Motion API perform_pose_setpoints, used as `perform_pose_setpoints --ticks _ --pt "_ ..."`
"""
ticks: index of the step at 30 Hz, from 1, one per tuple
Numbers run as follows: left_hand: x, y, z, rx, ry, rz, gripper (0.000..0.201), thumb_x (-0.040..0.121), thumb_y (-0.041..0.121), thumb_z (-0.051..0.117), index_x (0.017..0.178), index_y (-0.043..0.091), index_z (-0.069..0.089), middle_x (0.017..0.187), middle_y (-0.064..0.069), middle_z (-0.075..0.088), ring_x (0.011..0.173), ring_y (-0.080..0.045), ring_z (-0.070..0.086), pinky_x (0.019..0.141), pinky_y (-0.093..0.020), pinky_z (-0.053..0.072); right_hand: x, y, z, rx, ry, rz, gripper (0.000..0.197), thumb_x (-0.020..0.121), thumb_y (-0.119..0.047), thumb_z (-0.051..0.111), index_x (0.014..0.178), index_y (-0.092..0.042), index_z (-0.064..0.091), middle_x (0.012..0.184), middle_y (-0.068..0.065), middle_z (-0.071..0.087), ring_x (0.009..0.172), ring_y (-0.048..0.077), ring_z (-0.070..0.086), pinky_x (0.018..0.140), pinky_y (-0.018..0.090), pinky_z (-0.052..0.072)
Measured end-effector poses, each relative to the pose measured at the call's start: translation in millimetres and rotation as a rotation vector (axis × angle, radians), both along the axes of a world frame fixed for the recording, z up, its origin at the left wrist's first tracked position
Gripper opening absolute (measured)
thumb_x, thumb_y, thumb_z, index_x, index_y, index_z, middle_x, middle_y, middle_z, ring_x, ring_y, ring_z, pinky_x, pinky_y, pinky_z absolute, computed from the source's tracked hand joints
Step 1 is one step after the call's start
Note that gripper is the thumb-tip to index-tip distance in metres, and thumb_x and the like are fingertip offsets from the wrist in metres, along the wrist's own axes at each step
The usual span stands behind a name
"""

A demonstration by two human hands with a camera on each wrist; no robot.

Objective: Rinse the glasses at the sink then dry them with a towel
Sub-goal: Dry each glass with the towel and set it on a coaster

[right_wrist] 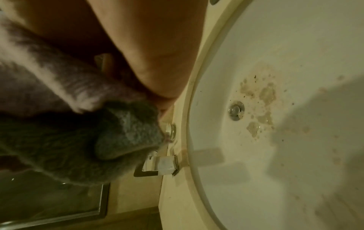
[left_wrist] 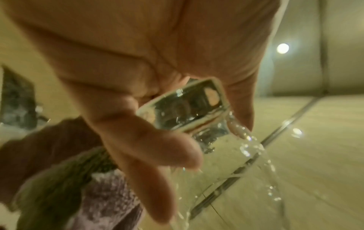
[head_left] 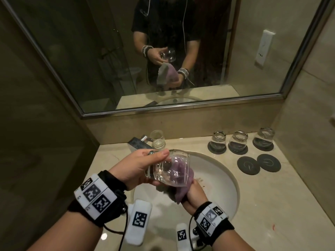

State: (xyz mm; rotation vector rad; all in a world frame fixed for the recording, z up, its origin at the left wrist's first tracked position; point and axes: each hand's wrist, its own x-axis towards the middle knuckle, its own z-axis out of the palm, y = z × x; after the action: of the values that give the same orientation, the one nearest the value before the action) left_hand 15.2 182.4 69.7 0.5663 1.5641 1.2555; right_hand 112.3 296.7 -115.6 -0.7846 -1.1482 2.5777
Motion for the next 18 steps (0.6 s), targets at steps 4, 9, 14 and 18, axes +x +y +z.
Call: perform_pose_setpoints --ticks 4,9,14,18 --pt "0.0 -3.3 4.4 0.041 0.02 -0.069 0.069 0.059 0.05 0.083 0.104 -0.001 0.07 0.09 -0.013 0.07 0.064 -0.017 0.064 0.048 -0.023 0.053 2.7 0.4 -4.6 0.152 -0.134 -0.116 0.025 0.097 -0.008 0.044 0.1 0.002 0.067 0.094 0.023 0.069 0.081 0.033 0.066 0.062 0.033 0.054" --pt "-2.4 1.8 4.7 -0.025 0.08 0.034 0.068 0.068 0.048 0.081 0.109 -0.004 0.067 0.084 -0.011 0.07 0.062 -0.015 0.065 0.048 -0.022 0.052 6.8 3.3 -0.2 0.24 -0.259 -0.425 0.018 0.094 -0.014 0.051 0.089 -0.01 0.068 0.095 0.014 0.069 0.094 0.031 0.064 0.074 0.036 0.054" --pt "1.3 2.1 -2.9 -0.029 0.023 0.06 0.064 0.073 0.044 0.074 0.117 -0.001 0.066 0.091 -0.013 0.072 0.066 -0.023 0.067 0.045 -0.019 0.049 12.2 -9.2 25.4 0.654 -0.017 -0.393 0.037 0.083 -0.055 0.058 0.108 -0.027 0.058 0.109 -0.006 0.064 0.101 0.01 0.061 0.079 0.024 0.051" --pt "6.8 3.4 -5.3 -0.04 -0.028 -0.019 0.065 0.07 0.051 0.075 0.112 0.002 0.069 0.092 -0.016 0.073 0.066 -0.024 0.068 0.048 -0.02 0.049 3.7 -12.7 25.7 0.705 0.035 -0.244 0.044 0.072 -0.048 0.067 0.111 -0.029 0.063 0.111 -0.004 0.068 0.106 0.016 0.063 0.091 0.039 0.052"
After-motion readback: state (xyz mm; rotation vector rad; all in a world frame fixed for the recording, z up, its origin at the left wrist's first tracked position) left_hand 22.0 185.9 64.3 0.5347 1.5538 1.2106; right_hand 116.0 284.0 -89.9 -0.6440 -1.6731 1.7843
